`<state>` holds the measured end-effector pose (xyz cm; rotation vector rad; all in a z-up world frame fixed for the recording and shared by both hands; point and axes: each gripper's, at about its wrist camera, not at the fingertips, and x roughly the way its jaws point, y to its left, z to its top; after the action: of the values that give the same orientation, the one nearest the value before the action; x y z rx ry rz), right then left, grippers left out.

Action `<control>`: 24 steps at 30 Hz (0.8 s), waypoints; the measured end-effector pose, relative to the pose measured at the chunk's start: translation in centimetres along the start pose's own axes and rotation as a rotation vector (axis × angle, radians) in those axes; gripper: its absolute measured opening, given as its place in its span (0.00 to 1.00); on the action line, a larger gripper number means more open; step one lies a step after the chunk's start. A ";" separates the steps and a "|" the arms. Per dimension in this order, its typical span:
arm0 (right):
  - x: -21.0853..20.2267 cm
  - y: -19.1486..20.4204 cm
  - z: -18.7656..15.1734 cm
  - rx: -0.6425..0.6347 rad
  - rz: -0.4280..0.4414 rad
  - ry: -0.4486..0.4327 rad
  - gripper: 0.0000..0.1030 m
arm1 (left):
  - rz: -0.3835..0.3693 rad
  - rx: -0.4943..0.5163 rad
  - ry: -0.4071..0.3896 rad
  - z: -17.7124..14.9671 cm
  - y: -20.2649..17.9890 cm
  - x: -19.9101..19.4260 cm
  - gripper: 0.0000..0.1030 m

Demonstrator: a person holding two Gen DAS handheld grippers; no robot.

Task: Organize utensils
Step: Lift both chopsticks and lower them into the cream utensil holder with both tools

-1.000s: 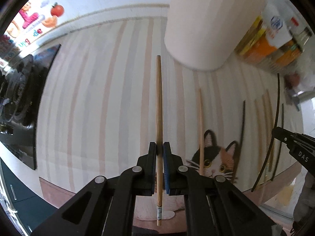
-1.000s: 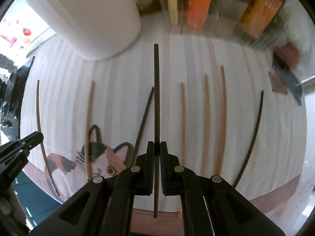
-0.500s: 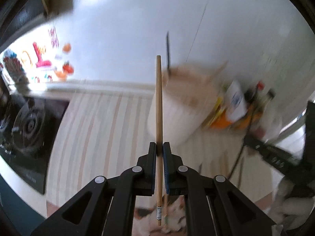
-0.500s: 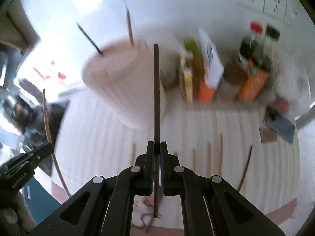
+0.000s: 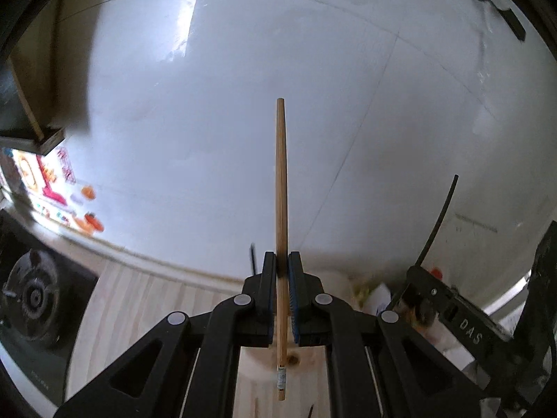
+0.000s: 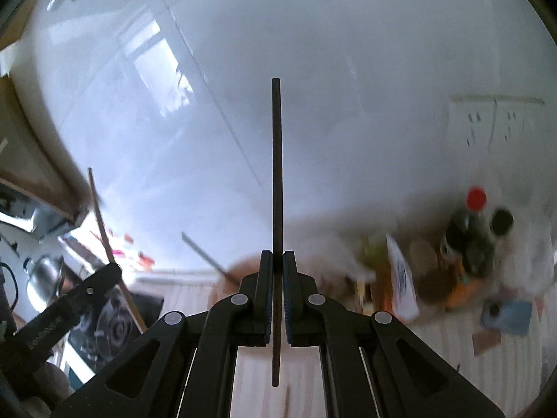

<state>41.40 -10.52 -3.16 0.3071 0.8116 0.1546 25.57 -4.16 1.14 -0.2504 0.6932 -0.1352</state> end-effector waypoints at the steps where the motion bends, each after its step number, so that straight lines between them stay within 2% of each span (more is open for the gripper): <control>1: 0.3 0.2 0.7 0.003 0.002 -0.014 0.05 | -0.010 -0.004 -0.017 0.4 0.0 0.6 0.04; 4: 1.2 0.9 2.3 -0.001 0.001 -0.070 0.05 | -0.026 -0.009 -0.026 1.1 0.0 2.6 0.04; 10: 4.1 1.9 4.2 -0.014 -0.009 -0.144 0.05 | -0.012 -0.001 -0.031 1.1 0.7 6.3 0.04; 15: 6.7 2.4 4.4 -0.046 -0.013 -0.157 0.05 | 0.008 0.018 -0.064 0.6 1.3 7.9 0.04; 19: 8.1 2.6 3.7 -0.071 -0.015 -0.155 0.05 | 0.007 0.071 -0.115 0.5 1.1 8.4 0.04; 24: 9.0 2.6 3.1 -0.080 -0.012 -0.163 0.05 | 0.019 0.108 -0.112 0.0 0.9 9.3 0.04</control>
<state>49.75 -6.40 -6.53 0.2359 0.6443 0.1485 32.67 -5.19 -4.81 -0.1463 0.5752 -0.1397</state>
